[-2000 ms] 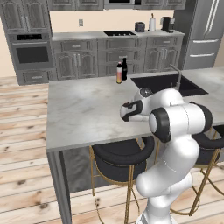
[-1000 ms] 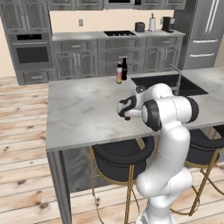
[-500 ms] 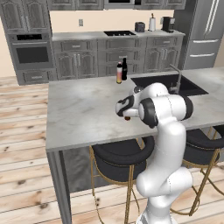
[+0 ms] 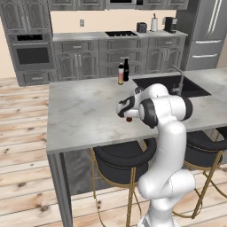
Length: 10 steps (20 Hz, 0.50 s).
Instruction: Place the large bottle from the dining counter next to the other large bottle outside the sink, and place the small bottle from the dining counter next to the other small bottle inside the sink.
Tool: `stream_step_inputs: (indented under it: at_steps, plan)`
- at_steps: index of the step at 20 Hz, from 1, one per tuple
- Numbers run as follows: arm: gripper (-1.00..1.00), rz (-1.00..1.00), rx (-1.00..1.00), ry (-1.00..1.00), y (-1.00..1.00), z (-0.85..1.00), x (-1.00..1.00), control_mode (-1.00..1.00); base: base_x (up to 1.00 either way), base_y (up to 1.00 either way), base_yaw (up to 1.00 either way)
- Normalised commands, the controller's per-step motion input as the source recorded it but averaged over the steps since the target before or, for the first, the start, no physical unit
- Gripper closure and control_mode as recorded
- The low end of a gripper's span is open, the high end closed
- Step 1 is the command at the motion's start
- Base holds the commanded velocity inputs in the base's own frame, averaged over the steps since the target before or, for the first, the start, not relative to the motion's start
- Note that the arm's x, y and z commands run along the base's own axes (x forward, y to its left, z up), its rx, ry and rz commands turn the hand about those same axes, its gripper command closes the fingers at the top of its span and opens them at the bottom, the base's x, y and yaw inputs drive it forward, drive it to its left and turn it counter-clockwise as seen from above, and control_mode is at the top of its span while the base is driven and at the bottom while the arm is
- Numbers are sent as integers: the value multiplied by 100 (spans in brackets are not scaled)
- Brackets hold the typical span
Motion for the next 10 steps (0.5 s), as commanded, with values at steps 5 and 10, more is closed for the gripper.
stream_step_inputs:
  at_steps: [5, 10]
  plan:
    - [-100, 0, 0, 0, -1, -5, 12, -100, 0, 0, 0]
    - [100, 0, 0, 0, 0, -6, 19, -100, 0, 0, 0]
